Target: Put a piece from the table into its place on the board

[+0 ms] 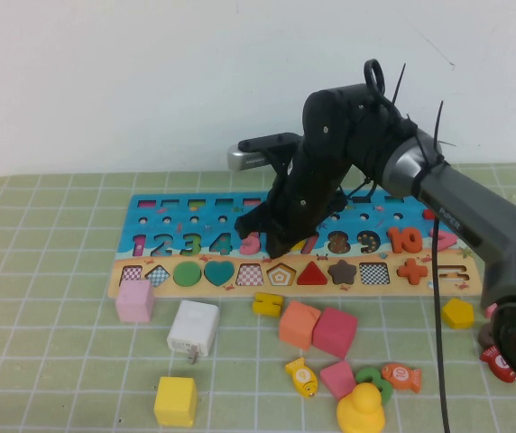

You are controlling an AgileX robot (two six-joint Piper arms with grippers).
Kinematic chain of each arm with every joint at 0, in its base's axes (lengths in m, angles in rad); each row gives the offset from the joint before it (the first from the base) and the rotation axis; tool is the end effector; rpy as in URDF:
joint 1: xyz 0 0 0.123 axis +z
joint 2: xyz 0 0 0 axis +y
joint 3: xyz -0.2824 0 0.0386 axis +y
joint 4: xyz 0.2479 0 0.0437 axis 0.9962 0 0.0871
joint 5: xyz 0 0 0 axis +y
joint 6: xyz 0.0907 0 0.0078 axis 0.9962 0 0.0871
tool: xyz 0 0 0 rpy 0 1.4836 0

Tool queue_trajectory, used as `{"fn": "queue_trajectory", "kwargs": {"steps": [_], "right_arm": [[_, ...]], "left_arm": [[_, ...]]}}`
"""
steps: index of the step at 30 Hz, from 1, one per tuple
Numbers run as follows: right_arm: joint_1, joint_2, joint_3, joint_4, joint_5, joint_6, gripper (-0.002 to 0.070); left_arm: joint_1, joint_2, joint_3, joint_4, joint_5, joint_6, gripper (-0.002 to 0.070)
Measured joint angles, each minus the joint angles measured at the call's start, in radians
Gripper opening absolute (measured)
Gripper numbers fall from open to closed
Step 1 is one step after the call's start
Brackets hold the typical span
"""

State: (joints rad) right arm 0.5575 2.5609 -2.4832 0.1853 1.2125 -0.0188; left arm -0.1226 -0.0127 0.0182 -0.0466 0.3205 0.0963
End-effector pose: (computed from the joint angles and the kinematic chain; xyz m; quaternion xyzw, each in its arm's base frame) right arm 0.4503 0.2993 0.1864 -0.2628 0.9431 0.1363 0.1513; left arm 0.0531 -0.0079 0.1787 0.0731 0.7828 -0.0276 0.6174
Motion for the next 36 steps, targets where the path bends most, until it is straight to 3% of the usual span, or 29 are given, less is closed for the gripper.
{"fn": "queue_trajectory", "kwargs": {"steps": [8, 17, 30, 36], "right_arm": [[0.000, -0.058, 0.000, 0.087, -0.027, -0.051, -0.0001], [-0.002, -0.102, 0.000, -0.240, 0.021, 0.042, -0.0001], [-0.043, -0.022, 0.000, -0.217, 0.023, 0.070, -0.0001], [-0.050, -0.010, 0.000, -0.094, 0.021, 0.056, -0.0002]], "left_arm": [[0.000, 0.000, 0.000, 0.000, 0.000, 0.000, -0.0002], [0.000, 0.000, 0.000, 0.000, 0.000, 0.000, -0.0002], [0.000, 0.000, 0.000, 0.000, 0.000, 0.000, -0.0002], [0.000, 0.000, 0.000, 0.000, 0.000, 0.000, -0.0002]]}}
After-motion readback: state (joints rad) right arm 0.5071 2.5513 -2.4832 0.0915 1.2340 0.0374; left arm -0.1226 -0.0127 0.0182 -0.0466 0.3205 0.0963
